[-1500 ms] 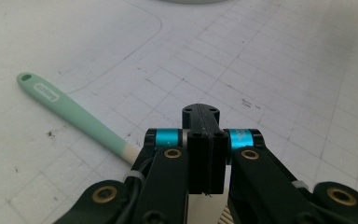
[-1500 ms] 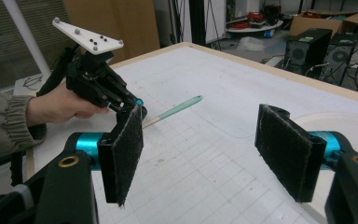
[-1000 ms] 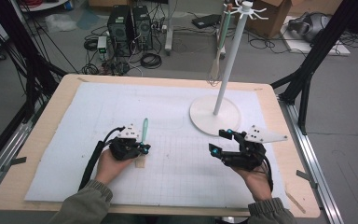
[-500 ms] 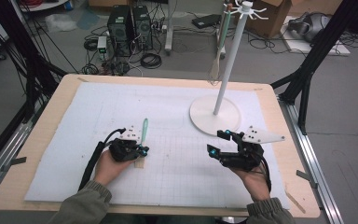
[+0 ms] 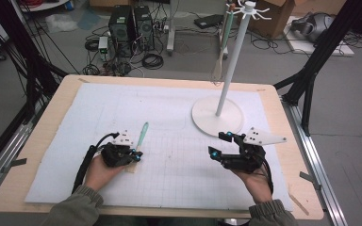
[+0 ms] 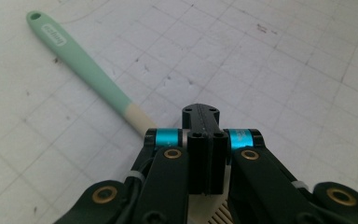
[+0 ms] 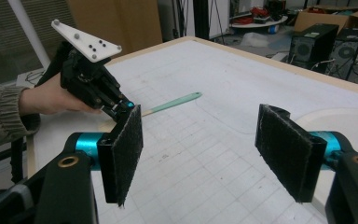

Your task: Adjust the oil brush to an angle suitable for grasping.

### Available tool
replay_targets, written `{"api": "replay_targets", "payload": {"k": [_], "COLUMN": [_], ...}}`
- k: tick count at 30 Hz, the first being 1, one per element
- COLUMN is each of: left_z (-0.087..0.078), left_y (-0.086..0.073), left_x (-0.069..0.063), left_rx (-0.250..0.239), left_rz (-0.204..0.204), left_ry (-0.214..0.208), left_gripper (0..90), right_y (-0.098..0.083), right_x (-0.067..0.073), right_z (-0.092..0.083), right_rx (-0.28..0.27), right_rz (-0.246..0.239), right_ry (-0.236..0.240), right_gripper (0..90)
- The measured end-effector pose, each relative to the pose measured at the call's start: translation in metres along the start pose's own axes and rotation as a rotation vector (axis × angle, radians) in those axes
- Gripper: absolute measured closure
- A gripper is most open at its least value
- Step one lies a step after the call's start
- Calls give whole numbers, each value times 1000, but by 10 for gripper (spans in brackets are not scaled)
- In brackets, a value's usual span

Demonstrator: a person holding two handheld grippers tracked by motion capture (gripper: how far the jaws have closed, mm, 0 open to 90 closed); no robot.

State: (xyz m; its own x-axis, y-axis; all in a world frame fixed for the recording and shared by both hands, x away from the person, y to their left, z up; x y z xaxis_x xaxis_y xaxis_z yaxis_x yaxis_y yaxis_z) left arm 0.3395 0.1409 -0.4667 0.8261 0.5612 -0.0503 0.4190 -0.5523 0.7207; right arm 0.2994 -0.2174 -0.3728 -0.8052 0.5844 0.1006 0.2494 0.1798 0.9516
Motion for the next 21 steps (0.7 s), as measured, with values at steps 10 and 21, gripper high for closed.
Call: {"api": "replay_targets", "payload": {"k": [10,21], "left_z": [-17,-30], "left_y": [-14,-25], "left_x": [9,20], "left_rx": [22,21], "left_rz": [-7,-21], "left_ry": [30,68], "left_gripper": [896,896], "right_y": [-1,-3], "right_x": [0,0], "right_z": [1,3], "right_rx": [7,12], "right_rz": [1,7], "right_ry": [-1,-2], "right_gripper": [316,315]}}
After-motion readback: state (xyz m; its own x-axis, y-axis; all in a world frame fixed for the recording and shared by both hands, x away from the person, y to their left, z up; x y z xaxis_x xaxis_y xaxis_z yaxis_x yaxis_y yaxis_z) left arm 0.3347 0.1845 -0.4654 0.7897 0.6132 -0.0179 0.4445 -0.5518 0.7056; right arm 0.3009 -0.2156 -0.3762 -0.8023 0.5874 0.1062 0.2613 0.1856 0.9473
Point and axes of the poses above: each handheld gripper's, and its own axes: z roughly forward along the jaws, y roughly out of its top, x roughly to its left, the point moved 4 cm from there along z, roughly forward along the jaws, and after that the axes turned 1 degree about -z, right-handed, at the moved point
